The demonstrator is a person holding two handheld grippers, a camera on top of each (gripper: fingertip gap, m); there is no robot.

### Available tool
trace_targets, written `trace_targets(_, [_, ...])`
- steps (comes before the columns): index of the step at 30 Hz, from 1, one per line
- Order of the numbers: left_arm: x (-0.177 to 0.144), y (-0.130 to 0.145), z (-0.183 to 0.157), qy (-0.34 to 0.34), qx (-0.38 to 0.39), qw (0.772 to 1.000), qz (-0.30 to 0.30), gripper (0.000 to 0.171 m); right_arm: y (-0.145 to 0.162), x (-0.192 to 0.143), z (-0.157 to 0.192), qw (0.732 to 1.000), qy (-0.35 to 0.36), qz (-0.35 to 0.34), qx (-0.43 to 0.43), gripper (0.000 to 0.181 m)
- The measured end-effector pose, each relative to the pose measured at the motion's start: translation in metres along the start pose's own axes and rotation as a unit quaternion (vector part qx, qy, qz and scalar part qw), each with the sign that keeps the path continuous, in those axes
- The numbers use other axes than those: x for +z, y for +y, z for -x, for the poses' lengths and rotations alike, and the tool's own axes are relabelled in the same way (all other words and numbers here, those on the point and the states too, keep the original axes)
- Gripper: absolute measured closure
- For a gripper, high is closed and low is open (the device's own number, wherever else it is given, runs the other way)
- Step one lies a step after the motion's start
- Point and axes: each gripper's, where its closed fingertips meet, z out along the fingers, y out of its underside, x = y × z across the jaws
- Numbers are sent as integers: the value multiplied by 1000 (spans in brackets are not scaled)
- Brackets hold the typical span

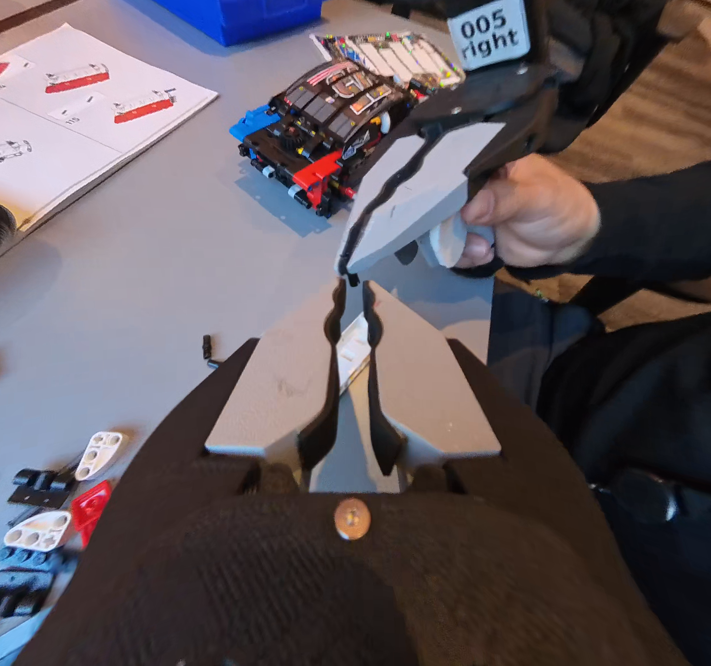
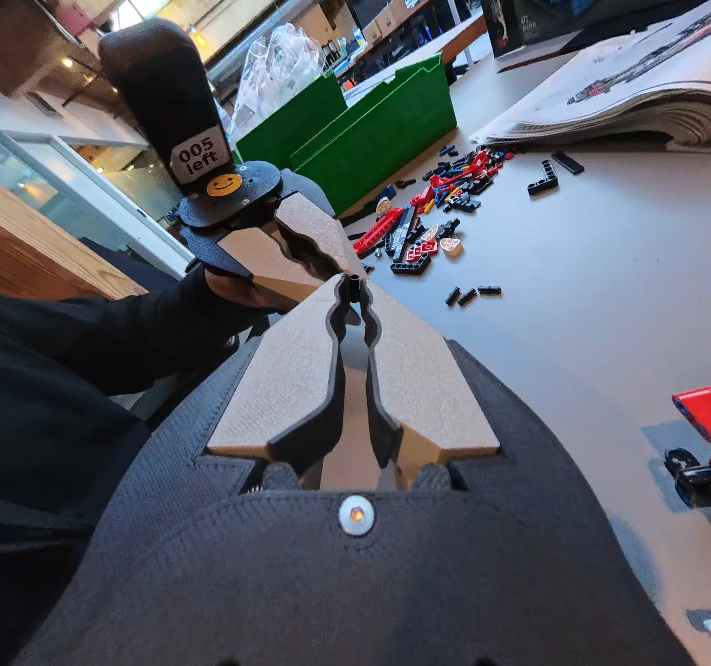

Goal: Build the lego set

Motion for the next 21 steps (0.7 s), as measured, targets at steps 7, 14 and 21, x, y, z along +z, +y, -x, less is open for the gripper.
trace_targets(7, [0, 0, -2, -4, 25, 1000, -2, 171, 4, -6, 0, 1000, 3, 13, -25, 180])
trace_targets(14, [7, 15, 2, -70, 160, 983, 56, 171, 11, -18, -2, 994, 11, 67, -89, 173])
trace_targets(21, [10, 15, -9, -43, 169, 983, 50, 171, 22, -20, -1, 972, 33, 146, -182, 176])
